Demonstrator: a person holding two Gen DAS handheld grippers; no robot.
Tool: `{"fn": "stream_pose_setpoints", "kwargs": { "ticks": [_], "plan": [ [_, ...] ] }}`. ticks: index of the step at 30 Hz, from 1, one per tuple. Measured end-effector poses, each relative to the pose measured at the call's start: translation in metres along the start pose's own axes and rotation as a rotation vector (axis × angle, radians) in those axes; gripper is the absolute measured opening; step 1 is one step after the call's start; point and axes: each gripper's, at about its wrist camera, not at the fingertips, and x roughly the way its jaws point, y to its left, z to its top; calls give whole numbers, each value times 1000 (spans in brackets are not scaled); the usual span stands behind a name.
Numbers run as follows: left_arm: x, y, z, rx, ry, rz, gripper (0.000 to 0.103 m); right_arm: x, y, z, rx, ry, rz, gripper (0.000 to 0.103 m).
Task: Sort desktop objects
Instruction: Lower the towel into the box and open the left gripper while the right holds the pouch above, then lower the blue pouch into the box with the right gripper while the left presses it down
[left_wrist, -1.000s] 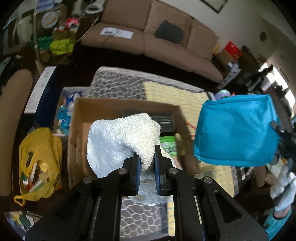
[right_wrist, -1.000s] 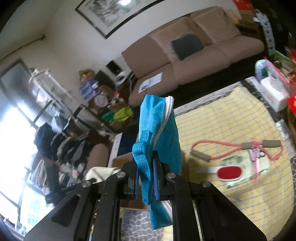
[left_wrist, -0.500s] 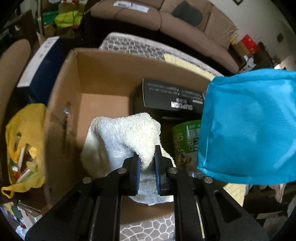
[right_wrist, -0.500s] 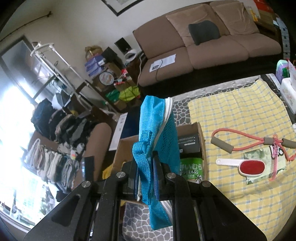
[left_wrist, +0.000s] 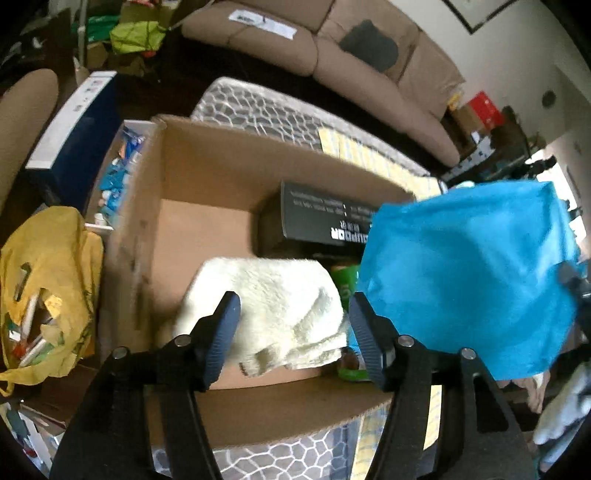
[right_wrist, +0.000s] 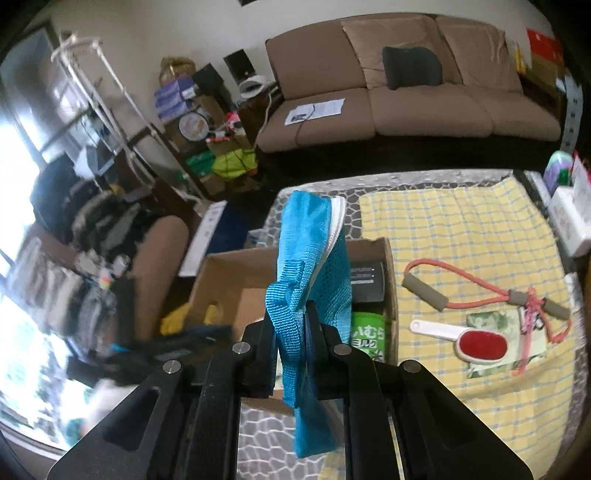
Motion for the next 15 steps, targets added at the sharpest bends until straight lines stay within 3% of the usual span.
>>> {"fn": "stream_pose_setpoints", "kwargs": {
  "ticks": [7,15],
  "plan": [
    [-51,26,-5,-12,-47,-11,59,38,47,-10,-114,59,-84,12],
    [-91,54,-16,-46,-68,-68,61,93,104,-34,-114,93,-3,16]
  ]
}}
